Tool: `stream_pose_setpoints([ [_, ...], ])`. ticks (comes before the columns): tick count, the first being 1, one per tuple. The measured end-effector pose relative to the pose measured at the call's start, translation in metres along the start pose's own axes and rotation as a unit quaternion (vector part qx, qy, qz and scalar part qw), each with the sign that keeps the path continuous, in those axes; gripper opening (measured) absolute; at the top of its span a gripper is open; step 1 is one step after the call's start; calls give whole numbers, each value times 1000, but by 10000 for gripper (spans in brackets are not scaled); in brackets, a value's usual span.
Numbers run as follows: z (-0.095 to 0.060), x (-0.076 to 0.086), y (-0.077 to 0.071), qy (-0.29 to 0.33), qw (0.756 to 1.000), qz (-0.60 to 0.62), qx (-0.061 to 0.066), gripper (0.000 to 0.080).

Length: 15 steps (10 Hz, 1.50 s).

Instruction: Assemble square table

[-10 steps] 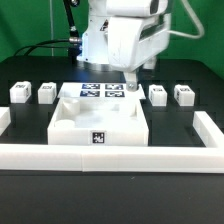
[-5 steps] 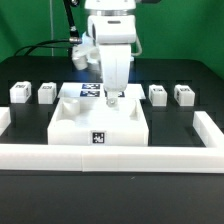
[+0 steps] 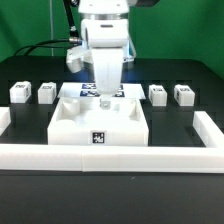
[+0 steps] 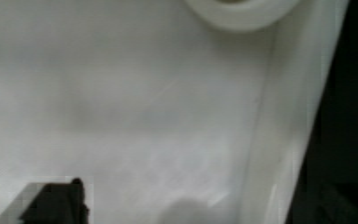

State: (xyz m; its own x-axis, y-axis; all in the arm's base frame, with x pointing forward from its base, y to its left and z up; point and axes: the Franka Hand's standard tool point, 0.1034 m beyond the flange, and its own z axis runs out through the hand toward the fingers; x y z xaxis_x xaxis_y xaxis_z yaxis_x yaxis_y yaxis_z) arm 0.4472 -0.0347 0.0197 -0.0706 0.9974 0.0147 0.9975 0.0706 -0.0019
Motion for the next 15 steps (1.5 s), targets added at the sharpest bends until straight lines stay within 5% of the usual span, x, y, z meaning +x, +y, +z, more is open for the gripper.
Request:
stream_pose_setpoints([
  [3,9,-5,-6,2,1000,9,3,649],
  [6,10,-5,-7,2,1000,9,4,252],
  [7,10,-5,-7,2,1000,10,5,252],
  [8,10,-5,-7,2,1000,11,5,85],
  [15,10,-6,-7,2,1000,11,5,57],
])
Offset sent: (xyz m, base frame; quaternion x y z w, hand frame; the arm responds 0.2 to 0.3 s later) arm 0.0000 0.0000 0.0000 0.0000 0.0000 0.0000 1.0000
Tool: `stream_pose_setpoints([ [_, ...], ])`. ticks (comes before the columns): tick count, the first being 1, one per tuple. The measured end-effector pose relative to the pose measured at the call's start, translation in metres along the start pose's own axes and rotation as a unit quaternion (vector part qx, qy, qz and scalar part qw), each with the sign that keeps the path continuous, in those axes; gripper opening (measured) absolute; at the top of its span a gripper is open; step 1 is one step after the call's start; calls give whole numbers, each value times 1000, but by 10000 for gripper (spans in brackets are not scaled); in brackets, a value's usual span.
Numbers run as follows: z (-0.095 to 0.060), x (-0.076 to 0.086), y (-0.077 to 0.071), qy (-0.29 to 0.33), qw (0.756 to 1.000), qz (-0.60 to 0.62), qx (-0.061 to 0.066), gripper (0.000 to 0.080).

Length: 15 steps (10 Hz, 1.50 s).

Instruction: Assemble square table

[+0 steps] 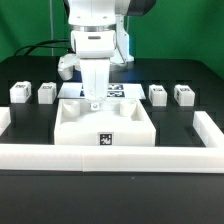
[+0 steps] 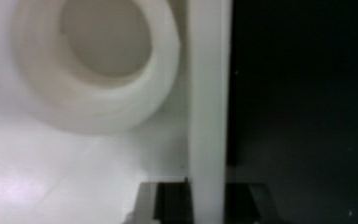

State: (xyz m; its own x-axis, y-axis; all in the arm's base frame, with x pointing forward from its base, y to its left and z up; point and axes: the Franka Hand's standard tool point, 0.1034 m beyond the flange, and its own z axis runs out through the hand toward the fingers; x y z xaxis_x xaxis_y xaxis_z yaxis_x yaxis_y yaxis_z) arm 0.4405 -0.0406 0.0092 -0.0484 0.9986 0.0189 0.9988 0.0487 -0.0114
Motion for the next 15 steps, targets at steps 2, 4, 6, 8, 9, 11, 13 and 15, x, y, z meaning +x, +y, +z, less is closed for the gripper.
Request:
stream_pose_setpoints([
  [2,0,16,5,4,1000,23,-3,57],
  [4,0,44,21,12,999,43,-10,57],
  [6,0,64,40,19,999,46,-17,57],
  [8,0,73,55,24,998,48,-25,57],
  [9,0,79,55,24,998,47,-18,57],
  [11,1,96,57,25,998,50,-3,57],
  [13,1,96,57,23,998,57,1,57],
  [15,1,95,57,24,999,48,-1,57],
])
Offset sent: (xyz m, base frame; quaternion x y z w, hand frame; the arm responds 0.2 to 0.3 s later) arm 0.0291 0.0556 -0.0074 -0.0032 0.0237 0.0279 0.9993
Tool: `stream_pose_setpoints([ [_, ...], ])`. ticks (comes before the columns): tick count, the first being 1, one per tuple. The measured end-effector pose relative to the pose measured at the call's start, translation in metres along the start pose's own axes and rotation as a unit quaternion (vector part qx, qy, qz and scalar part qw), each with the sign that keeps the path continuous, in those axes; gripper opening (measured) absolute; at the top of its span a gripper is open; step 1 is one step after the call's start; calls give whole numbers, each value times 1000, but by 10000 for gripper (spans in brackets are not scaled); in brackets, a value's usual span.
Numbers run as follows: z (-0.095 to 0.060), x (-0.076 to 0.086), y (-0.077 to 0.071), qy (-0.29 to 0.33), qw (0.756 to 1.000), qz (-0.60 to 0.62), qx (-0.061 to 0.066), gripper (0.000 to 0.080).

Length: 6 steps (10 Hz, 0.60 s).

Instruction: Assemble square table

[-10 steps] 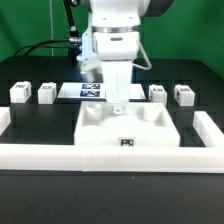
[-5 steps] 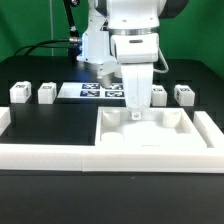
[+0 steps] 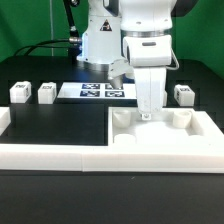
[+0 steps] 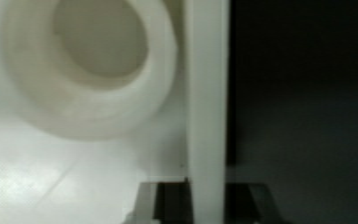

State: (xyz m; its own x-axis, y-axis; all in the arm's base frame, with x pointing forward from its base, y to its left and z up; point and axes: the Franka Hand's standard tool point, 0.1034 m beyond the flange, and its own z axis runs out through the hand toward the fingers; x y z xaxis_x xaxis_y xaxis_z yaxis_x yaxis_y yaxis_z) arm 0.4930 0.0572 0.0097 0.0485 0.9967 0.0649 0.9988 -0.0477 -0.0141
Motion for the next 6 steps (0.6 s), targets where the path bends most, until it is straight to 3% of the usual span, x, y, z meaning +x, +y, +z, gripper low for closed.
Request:
stream_pose_setpoints([
  [1,0,0,0,0,1000,1,0,119],
  [2,0,-1,0,0,1000,2,0,119],
  [3,0,-1,0,0,1000,2,0,262],
  [4,0,-1,0,0,1000,2,0,469],
  [5,0,-1,0,0,1000,2,0,469],
  [6,0,-1,0,0,1000,3,0,611],
])
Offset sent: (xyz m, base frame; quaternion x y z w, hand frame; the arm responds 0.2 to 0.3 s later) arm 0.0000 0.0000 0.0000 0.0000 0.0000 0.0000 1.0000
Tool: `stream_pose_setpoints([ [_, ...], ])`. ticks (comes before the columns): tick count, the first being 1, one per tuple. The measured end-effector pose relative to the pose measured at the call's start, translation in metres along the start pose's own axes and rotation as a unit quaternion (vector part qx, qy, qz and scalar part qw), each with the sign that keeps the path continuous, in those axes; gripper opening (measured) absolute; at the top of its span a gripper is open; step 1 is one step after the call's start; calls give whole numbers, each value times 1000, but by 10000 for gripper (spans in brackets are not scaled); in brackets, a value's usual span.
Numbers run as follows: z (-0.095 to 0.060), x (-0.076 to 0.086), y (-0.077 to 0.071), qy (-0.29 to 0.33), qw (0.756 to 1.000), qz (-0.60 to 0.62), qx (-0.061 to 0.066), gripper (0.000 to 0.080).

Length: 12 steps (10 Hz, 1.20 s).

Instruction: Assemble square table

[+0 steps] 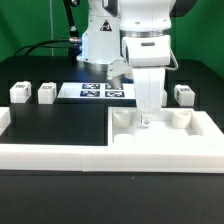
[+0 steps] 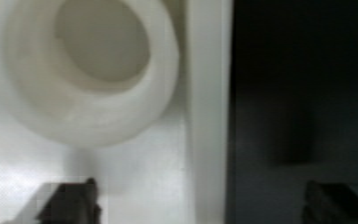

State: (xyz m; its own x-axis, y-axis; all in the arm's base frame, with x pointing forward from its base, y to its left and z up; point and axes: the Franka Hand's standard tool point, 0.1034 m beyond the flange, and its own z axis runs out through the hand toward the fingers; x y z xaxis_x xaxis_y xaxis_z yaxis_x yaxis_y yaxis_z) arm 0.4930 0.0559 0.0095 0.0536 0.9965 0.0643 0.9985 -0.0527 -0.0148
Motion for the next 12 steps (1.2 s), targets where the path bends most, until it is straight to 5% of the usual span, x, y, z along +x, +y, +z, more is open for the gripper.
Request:
stream_pose_setpoints([
  [8,-1,0,0,0,1000,4,0,649],
  [12,-31,27,-23,-4,986,167,-14,649],
])
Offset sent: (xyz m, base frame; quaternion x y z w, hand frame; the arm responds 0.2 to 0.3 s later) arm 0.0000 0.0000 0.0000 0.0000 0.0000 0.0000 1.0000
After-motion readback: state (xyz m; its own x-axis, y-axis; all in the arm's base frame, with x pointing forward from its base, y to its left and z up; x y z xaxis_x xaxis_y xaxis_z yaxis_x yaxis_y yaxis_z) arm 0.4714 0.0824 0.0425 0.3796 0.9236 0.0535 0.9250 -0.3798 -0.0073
